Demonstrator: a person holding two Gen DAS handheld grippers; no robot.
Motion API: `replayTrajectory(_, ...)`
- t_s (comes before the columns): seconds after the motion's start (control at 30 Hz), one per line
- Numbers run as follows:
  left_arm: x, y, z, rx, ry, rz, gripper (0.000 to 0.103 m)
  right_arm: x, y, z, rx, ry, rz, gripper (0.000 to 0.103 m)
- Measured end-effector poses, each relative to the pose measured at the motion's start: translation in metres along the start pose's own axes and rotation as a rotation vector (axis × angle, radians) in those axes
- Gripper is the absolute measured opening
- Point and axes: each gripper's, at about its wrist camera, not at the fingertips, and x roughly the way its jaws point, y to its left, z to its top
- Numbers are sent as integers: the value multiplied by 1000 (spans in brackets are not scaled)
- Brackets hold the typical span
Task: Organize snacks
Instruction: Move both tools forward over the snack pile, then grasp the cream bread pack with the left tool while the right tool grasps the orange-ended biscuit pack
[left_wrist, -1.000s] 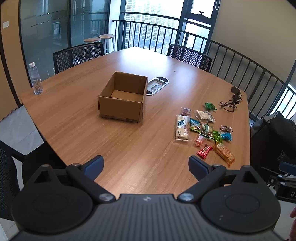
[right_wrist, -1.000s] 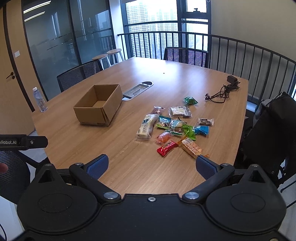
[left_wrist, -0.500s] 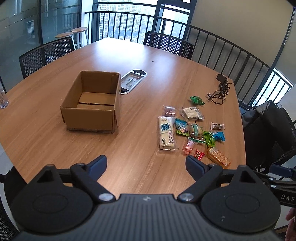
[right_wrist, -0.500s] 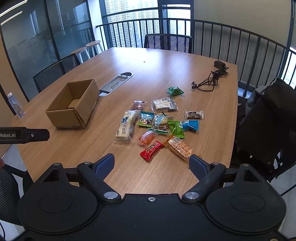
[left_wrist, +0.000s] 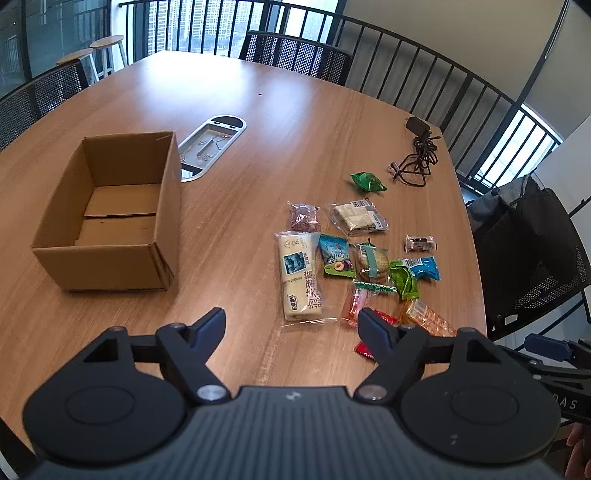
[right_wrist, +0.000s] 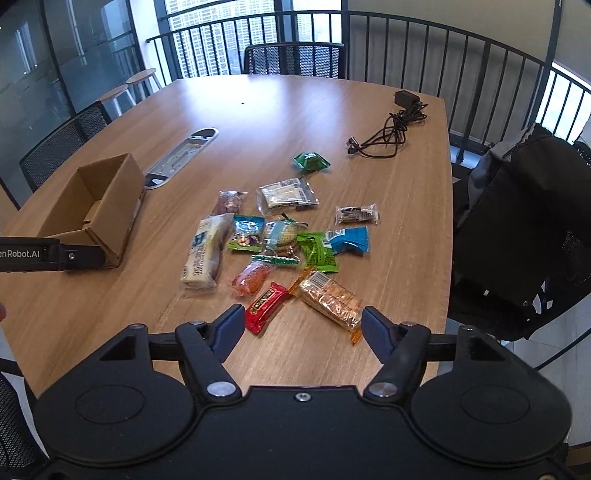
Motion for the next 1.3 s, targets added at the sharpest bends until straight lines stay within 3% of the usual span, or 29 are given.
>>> replayTrajectory(0.13,25,-2,11,11,30,-19,73,20,-6,6,3,21,-25,62)
replayTrajectory(0.7,126,-2,40,46,152,-57,66,117,-26,22,-80,241,-43,64)
replayTrajectory(0.87,148,-3,40,42,183,-45,65,134,-27,22,-109,270,-29,69)
replayTrajectory(1.13,171,-4,38,26,211,-19,64,156,-22,19,-203,308,-43,70)
replayTrajectory(1.3,181,0,38,9,222,-10,57,166,-19,19,-228,318,-41,70)
